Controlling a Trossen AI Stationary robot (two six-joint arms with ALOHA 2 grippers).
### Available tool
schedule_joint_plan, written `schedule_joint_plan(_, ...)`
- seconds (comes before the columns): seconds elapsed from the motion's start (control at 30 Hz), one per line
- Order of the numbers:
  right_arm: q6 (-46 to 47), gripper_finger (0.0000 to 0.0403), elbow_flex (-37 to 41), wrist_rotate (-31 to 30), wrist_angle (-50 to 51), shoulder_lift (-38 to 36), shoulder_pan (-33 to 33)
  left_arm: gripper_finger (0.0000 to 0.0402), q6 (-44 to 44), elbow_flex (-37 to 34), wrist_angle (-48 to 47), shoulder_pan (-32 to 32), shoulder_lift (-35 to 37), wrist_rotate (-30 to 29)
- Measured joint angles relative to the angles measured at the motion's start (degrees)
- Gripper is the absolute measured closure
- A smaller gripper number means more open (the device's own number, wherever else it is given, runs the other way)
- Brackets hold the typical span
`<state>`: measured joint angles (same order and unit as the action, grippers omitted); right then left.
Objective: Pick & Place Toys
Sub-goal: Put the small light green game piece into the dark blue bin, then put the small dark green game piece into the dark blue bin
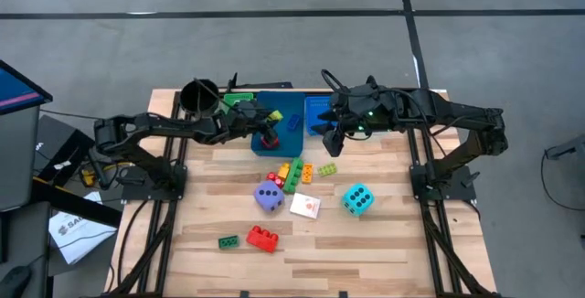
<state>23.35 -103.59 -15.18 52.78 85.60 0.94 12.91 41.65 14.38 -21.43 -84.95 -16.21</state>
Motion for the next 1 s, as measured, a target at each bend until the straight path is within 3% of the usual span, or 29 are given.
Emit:
schedule_joint_plan(0.37, 0.00, 0.0219, 0.00, 0.04, 2.32, 0.00, 0.16, 0.0185, 5.72, 0.00, -0.10, 0.43, 0.00, 0.25)
schedule_joint_plan(0.7, -2.16, 0.0219, 0.00, 0.34, 5.02, 0.00, 1.32, 0.0181, 5.19, -0.04, -0.72, 2.03, 4.96, 28.16)
schedule_joint_plan(0.83, -4.95, 0.0219, 0.00, 2.09, 4.97, 0.00, 1.95, 0.0187, 5.15, -0.04, -0.83, 5.68, 9.49, 31.80)
schedule_joint_plan(1.0, -9.00, 0.0219, 0.00, 5.57, 4.92, 0.00, 2.84, 0.0187, 6.82, -0.04, -0.45, 11.50, 16.65, 32.26)
